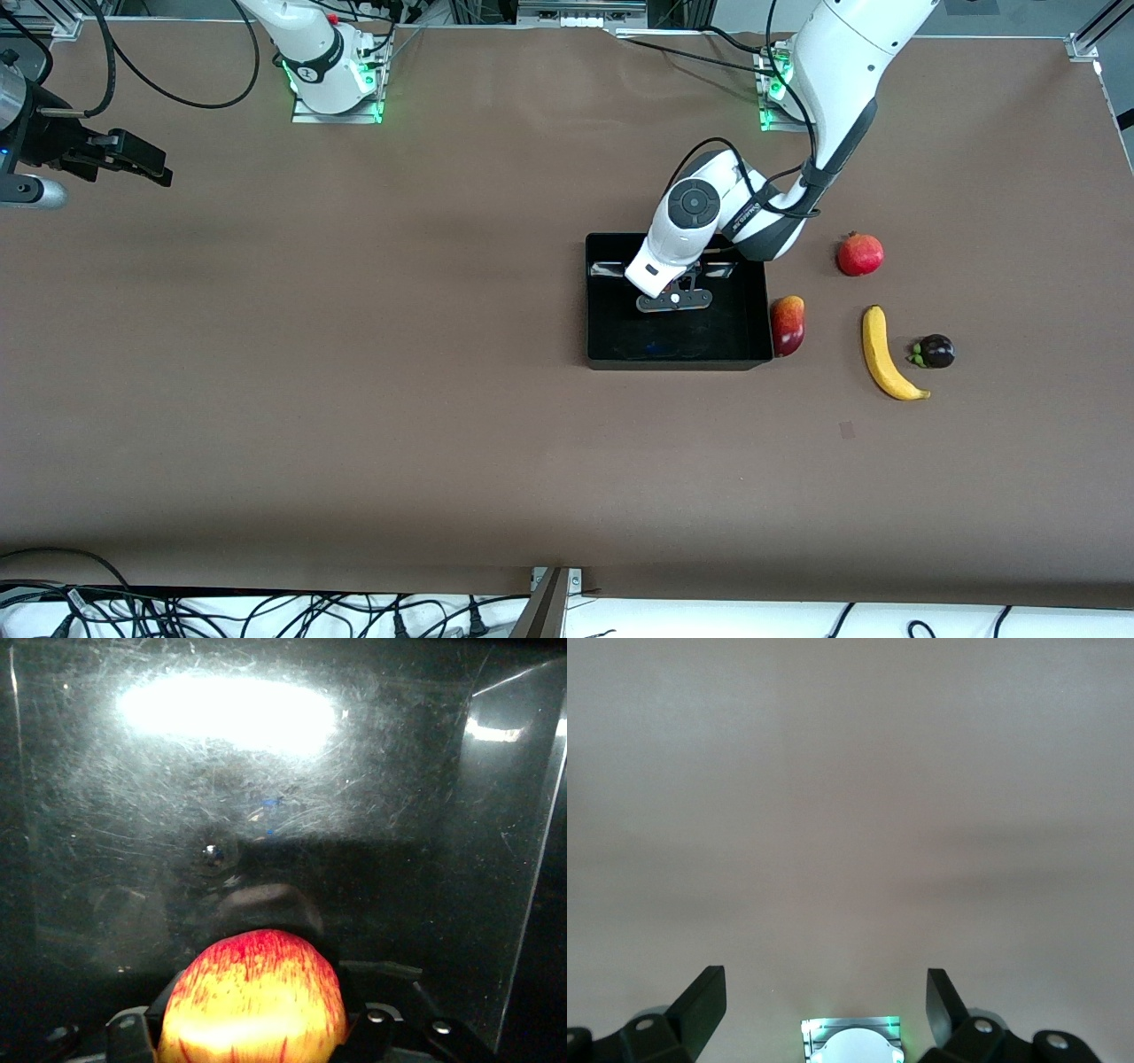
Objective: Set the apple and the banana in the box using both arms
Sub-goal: 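Lift the apple with the left gripper and carry it into the box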
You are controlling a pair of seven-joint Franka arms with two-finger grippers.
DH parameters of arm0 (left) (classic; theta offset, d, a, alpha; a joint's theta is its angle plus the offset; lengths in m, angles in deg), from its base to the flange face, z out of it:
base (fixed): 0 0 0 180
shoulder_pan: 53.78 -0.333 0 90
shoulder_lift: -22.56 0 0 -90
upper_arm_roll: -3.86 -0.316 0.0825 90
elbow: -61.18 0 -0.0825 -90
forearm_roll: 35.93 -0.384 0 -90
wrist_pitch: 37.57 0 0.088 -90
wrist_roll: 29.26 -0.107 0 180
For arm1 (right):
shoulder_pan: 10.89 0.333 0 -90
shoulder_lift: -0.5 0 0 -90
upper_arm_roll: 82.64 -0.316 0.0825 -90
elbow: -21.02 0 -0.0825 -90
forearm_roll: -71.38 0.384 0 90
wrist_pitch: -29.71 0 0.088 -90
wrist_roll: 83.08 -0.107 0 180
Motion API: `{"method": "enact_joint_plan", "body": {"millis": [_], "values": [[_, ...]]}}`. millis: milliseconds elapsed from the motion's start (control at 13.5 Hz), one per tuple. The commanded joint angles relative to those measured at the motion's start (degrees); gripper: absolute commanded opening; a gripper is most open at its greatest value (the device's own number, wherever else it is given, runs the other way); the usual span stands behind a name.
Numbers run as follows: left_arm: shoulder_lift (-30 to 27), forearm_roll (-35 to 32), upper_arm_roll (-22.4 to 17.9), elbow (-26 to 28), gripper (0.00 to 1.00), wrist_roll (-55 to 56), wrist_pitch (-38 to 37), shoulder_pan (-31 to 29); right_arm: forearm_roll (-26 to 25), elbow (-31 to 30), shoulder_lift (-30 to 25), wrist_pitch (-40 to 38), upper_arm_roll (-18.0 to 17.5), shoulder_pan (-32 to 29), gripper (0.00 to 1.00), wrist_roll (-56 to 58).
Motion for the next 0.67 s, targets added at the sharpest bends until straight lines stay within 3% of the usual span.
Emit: {"method": "enact_joint_plan", "body": {"millis": [0,222,370,519,593], "values": [[0.64,-1.92,0.33,-0.42,0.02,1.70,0.82,-0.06,0.22,1.06,0.47,-1.06,-0.61,-0.78,1.00,0.21],[0.99,-2.71,0.33,-0.42,0.21,1.61,0.82,-0.15,0.22,1.05,0.47,-1.06,-0.61,-0.87,1.00,0.21],[1.17,-3.51,0.33,-0.42,0.26,1.61,0.82,-0.15,0.22,1.05,0.47,-1.06,-0.69,-0.78,1.00,0.21],[1.17,-3.51,0.33,-0.42,0.71,1.61,0.82,-0.32,0.22,1.05,0.47,-1.06,-0.69,-0.78,1.00,0.21],[1.17,-3.51,0.33,-0.42,0.81,1.61,0.82,-0.41,0.22,1.14,0.47,-1.06,-0.70,-0.78,1.00,0.21]]}}
